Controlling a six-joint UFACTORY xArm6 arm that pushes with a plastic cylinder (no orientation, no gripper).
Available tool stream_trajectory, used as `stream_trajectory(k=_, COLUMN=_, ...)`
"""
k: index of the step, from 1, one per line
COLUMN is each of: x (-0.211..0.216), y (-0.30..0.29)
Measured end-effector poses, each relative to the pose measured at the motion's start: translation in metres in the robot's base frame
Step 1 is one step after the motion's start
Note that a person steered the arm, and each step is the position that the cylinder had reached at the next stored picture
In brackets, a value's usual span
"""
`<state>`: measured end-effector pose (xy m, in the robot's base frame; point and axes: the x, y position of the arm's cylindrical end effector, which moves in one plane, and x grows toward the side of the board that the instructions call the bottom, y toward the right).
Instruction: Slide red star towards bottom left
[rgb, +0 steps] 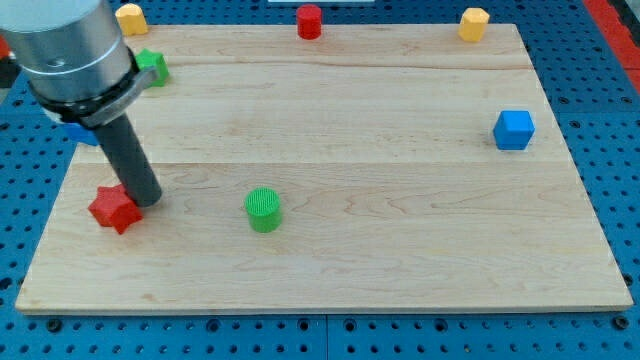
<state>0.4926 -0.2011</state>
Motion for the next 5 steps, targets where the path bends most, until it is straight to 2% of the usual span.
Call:
stream_trajectory(k=3, x=0.006, y=-0.031)
stream_trajectory(k=5, x=-0.001, y=-0.074)
